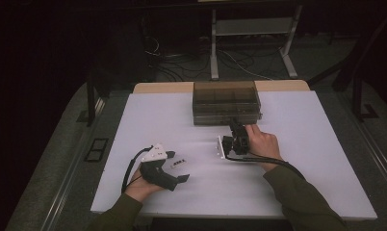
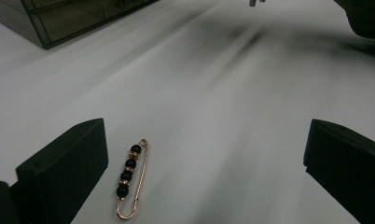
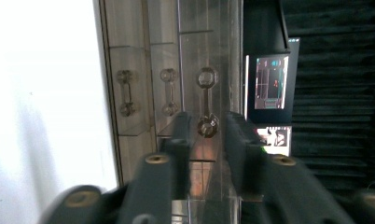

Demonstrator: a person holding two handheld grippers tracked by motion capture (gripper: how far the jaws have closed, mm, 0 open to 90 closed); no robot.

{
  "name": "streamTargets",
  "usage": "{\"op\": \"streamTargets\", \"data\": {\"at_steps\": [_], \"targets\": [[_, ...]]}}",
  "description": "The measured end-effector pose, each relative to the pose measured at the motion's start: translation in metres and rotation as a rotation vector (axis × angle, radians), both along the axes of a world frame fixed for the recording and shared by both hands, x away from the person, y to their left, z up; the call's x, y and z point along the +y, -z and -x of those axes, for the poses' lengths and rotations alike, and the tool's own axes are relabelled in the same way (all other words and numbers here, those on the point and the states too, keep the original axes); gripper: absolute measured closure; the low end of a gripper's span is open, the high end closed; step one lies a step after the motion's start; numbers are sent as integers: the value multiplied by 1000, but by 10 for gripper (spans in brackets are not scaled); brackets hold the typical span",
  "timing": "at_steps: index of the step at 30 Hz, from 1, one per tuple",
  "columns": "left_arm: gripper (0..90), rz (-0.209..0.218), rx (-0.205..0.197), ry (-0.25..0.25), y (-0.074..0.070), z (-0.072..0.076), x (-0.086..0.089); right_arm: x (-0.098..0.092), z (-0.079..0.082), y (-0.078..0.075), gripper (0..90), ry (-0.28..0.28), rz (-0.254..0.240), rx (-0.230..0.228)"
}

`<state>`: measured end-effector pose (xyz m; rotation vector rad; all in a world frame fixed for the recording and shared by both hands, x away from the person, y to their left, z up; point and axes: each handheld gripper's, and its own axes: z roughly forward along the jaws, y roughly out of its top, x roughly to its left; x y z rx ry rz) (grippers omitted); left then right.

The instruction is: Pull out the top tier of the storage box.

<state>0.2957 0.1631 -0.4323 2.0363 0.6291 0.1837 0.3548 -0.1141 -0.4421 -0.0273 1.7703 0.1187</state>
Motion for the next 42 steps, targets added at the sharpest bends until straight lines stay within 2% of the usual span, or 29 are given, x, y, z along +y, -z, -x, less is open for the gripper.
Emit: {"op": "streamTargets", "data": {"at_steps": [9, 11, 15, 21, 26, 31, 34, 42], "targets": [[0, -11, -4, -1, 0, 0, 0, -10, 8, -3, 585, -4, -19, 13], [0, -24, -9, -1, 0, 0, 0, -12, 9, -3, 564, -4, -20, 17], [0, -25, -8, -4, 1, 1, -1, -17, 12, -3, 514, 0, -36, 12], [0, -25, -7, -6, 1, 1, -1, -22, 14, -3, 442, 6, -57, 33], [0, -32, -9, -2, 1, 2, -1, -22, 15, 1, 371, 5, -47, 38], [0, -38, -15, 1, 1, 2, -1, -23, 13, 3, 340, 5, -56, 59], [0, -40, -16, -2, 1, 2, -1, -23, 14, 1, 324, 5, -73, 66], [0, -52, -19, -9, 1, 3, -1, -26, 11, -5, 296, 14, -165, 105]]}}
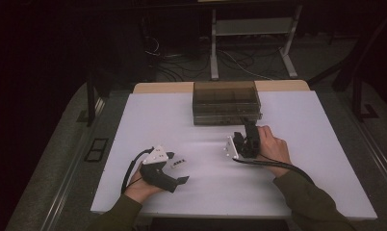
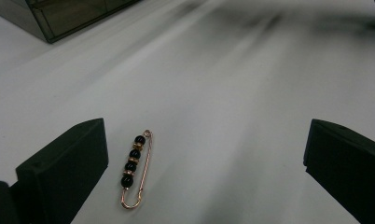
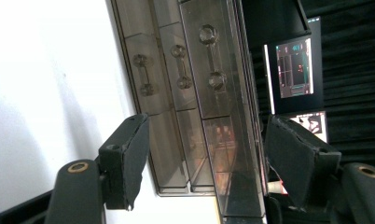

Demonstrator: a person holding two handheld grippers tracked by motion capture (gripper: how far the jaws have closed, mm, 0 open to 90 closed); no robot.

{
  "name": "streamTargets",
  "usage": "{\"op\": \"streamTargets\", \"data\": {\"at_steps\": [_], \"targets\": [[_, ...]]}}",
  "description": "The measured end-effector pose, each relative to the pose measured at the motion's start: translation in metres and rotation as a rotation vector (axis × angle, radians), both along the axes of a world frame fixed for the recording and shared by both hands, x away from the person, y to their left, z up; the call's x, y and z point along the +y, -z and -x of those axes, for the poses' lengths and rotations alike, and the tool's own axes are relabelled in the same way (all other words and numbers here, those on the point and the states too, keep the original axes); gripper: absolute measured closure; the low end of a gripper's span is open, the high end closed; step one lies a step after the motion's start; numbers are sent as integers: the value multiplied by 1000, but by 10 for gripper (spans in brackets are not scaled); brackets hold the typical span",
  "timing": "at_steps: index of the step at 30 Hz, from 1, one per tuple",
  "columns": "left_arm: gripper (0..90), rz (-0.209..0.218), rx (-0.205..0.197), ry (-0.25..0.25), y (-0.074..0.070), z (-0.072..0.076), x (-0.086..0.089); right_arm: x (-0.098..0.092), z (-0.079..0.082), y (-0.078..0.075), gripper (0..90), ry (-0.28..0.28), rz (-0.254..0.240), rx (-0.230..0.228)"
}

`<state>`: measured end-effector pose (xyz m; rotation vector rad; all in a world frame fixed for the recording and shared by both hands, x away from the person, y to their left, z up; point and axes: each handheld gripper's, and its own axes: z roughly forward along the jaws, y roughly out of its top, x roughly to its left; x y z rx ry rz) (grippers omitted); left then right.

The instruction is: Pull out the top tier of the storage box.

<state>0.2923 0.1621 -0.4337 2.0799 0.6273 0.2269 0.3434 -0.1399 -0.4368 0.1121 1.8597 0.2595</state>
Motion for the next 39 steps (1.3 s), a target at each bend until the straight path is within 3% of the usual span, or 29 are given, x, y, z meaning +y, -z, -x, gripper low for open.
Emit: {"op": "streamTargets", "data": {"at_steps": [20, 23, 32, 39], "targets": [[0, 7, -7, 3, -1, -2, -1, -5, 0, -9, 272, 12, -268, 204], [0, 7, -7, 2, -1, -2, -2, -6, -1, -12, 271, 16, -343, 248], [0, 1, -9, 6, -1, -2, -1, -14, -6, -22, 270, 5, -506, 369], [0, -2, -7, 8, -1, -2, -2, -18, -9, -24, 263, 11, -596, 456]]}}
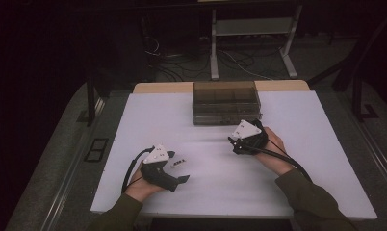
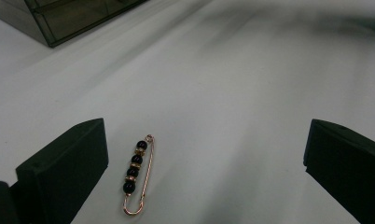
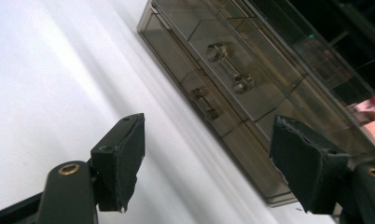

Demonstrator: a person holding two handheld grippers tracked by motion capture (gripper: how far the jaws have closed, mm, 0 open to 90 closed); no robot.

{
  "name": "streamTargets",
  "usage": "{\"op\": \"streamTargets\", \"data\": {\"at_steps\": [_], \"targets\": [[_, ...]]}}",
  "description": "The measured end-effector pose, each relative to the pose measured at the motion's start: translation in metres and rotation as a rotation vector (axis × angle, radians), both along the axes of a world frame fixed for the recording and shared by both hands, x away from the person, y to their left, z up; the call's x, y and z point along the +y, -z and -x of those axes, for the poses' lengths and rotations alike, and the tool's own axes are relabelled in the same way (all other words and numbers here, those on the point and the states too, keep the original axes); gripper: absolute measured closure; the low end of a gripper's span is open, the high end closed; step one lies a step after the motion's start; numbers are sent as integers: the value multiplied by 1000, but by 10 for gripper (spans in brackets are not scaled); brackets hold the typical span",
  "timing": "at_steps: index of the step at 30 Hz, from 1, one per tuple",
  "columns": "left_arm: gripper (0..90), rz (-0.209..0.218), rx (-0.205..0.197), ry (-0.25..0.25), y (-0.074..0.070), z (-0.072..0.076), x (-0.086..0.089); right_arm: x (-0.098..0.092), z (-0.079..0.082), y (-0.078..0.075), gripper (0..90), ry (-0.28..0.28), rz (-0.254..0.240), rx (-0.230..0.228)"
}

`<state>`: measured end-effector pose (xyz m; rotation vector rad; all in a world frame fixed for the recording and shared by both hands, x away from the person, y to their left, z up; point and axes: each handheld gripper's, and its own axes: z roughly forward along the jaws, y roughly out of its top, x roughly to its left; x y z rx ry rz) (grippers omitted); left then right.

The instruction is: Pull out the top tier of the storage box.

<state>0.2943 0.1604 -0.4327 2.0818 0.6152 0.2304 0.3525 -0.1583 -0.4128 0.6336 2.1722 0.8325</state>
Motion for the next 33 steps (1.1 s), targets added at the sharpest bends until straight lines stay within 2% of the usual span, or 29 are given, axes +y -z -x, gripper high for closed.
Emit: {"op": "streamTargets", "data": {"at_steps": [21, 28, 30, 33], "targets": [[0, -5, -1, 3, 0, 0, 0, -16, -13, -9, 263, -23, -251, 262], [0, -5, -1, 2, 1, 0, 0, -23, -16, -13, 268, -21, -330, 326], [0, -5, 0, 3, 1, 0, 0, -24, -18, -13, 269, -5, -349, 340], [0, -5, 0, 2, 0, 0, 0, -27, -20, -13, 283, -4, -362, 364]]}}
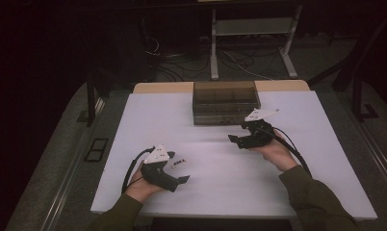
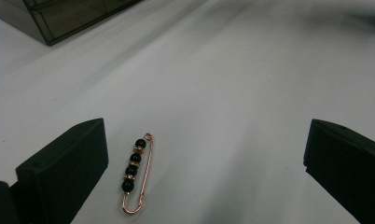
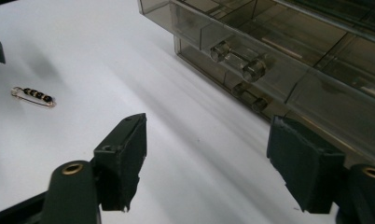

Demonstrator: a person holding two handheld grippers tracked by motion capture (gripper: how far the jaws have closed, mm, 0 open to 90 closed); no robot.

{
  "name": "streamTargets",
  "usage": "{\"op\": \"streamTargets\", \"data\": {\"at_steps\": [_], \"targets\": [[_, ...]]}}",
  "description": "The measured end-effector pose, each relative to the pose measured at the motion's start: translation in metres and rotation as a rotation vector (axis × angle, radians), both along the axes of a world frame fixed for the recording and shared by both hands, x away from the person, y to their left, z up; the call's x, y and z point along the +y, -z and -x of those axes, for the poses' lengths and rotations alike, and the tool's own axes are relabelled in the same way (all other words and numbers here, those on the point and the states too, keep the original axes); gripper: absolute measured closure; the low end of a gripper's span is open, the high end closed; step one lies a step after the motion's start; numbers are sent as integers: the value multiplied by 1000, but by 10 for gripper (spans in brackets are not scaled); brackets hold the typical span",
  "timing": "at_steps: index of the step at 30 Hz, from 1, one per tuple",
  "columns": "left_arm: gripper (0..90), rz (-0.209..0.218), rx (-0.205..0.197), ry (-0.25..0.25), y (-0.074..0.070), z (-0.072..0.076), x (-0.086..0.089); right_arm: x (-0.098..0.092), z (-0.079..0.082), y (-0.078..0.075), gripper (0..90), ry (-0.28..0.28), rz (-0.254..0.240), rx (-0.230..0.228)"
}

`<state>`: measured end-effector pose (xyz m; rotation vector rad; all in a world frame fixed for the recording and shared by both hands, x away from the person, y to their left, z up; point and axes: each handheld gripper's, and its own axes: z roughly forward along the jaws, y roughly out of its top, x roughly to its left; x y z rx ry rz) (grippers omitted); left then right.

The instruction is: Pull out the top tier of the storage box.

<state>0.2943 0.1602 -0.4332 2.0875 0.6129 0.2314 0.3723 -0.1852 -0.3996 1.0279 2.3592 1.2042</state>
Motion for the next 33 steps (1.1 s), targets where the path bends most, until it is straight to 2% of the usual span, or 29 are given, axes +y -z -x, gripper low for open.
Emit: {"op": "streamTargets", "data": {"at_steps": [1, 3, 6, 20, 26, 33], "targets": [[0, 0, 1, -2, 0, 0, 0, 0, 0, 0, 283, -1, -3, 6], [0, 1, 1, -3, 0, 0, 0, -2, -1, -1, 364, -13, -18, 15], [0, 0, 0, -3, 0, 0, 0, -4, -2, -4, 439, -15, -39, 19], [0, -3, 4, -5, 1, 0, -1, -11, -7, -15, 804, -23, -36, 35], [0, -3, 5, -6, 1, 0, -1, -12, -10, -19, 882, -33, -32, 30], [0, -5, 4, -2, 2, 0, -3, -11, -16, -26, 888, -55, -39, 21]]}}
